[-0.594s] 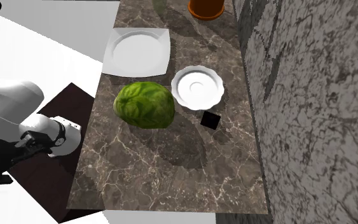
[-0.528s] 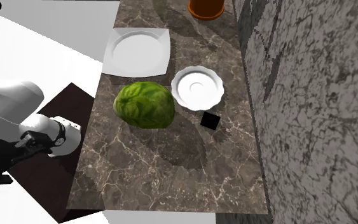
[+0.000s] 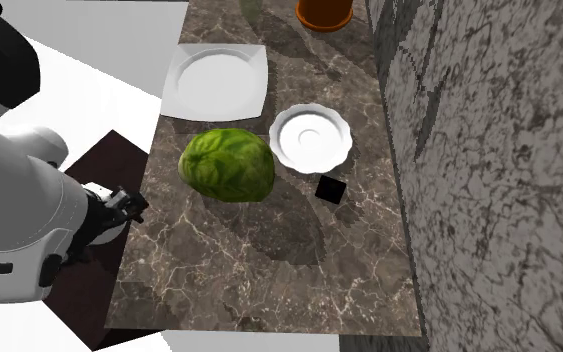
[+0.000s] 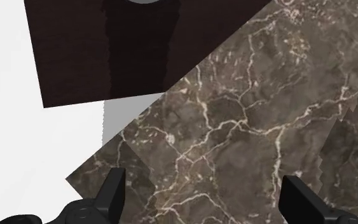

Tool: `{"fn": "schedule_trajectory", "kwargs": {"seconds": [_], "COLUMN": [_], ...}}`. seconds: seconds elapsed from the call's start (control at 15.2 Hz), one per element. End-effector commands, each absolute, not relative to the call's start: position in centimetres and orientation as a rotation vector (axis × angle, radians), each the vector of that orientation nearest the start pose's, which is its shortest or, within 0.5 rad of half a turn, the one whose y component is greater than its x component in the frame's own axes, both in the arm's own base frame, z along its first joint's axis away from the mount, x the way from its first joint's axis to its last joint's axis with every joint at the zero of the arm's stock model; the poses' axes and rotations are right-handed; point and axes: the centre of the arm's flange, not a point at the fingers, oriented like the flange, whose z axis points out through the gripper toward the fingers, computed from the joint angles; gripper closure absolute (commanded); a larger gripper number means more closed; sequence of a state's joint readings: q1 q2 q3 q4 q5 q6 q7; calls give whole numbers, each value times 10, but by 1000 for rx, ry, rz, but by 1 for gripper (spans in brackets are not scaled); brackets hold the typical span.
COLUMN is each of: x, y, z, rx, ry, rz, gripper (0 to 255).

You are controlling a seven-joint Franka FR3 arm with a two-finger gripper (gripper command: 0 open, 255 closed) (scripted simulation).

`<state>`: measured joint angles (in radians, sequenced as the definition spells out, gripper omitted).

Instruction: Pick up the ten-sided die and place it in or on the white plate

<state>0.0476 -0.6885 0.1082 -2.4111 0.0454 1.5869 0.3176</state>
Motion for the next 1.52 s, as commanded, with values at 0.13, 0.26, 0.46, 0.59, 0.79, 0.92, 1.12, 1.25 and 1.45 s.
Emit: {"fn": "schedule_trajectory", "kwargs": {"seconds": [0.13, 0.26, 0.46, 0.59, 0.79, 0.92, 1.12, 1.25, 1.45], "x": [349, 362, 381, 395, 415, 429, 450, 465, 487], "y": [105, 127, 158, 179, 210, 231, 261, 282, 312], "z": [520, 515, 507, 502, 494, 489, 482, 478, 472], "rx": [-3165, -3162, -3156, -3152, -3146, -3142, -3136, -3131, -3124], "ry": [337, 350, 370, 382, 402, 414, 433, 446, 465], "rz": [176, 161, 138, 122, 100, 85, 62, 47, 24], "gripper": [0, 0, 0, 0, 0, 0, 0, 0, 0]}}
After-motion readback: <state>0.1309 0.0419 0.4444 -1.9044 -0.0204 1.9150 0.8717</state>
